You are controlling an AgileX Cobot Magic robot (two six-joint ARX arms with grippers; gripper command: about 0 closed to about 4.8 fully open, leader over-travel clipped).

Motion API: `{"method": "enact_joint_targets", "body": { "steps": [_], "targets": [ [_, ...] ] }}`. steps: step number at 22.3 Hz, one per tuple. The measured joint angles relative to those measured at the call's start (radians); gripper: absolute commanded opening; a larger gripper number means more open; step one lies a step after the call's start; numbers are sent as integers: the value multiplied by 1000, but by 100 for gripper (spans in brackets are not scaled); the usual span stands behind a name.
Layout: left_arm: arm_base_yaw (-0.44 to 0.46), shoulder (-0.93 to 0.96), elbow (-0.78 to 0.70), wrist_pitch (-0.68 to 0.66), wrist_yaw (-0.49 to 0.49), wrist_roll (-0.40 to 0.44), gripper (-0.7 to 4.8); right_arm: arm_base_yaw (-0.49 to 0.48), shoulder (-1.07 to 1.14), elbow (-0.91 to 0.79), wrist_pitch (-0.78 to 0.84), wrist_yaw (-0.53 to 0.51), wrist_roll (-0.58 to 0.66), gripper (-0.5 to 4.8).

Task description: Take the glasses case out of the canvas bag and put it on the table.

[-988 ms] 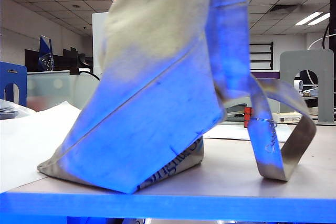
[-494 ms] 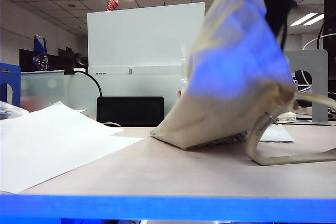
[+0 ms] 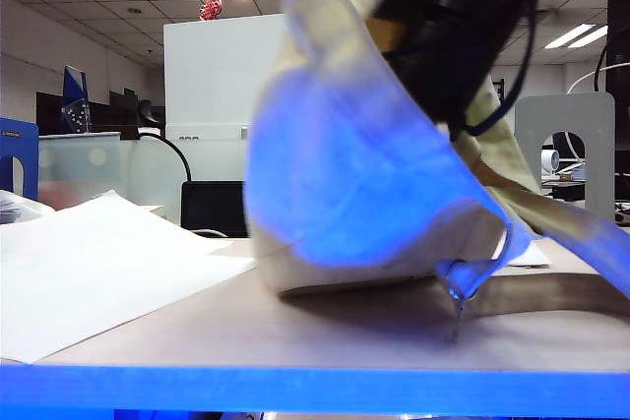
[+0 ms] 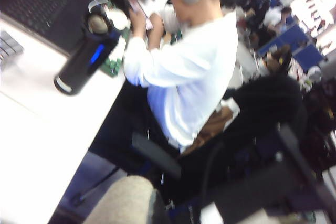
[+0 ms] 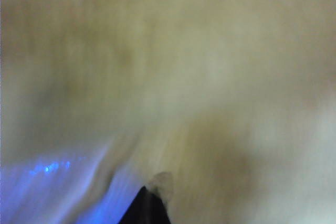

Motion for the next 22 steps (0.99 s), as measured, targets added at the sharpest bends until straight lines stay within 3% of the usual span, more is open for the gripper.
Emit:
{"method": "enact_joint_targets", "body": {
  "steps": [3, 5, 7, 8, 11, 12, 19, 22],
  "targets": [
    [-11, 2, 0, -12, 13, -14, -2, 112, 19, 0, 18, 9, 22, -5],
    [-9, 2, 0, -14, 65, -36, -2, 160, 19, 0, 40, 103, 18, -5],
    [-50, -2, 0, -64, 77, -18, -1, 111, 61, 1, 77, 146, -17, -5],
    [-83, -7, 0, -107, 84, 12, -1, 43, 100, 1, 77, 187, -47, -5],
    [-143, -14, 0, -229, 50, 113, -1, -225, 137, 7, 100, 130, -64, -5],
    [-148, -14, 0, -226, 52, 119, -1, -229, 111, -1, 72, 149, -63, -5],
    [-133, -31, 0, -190, 53, 96, -1, -5, 31, -63, 113, 277, -135, -5],
    [-126, -75, 0, -211, 48, 96, -1, -10, 5, -213, 266, 359, -190, -5]
  ]
}}
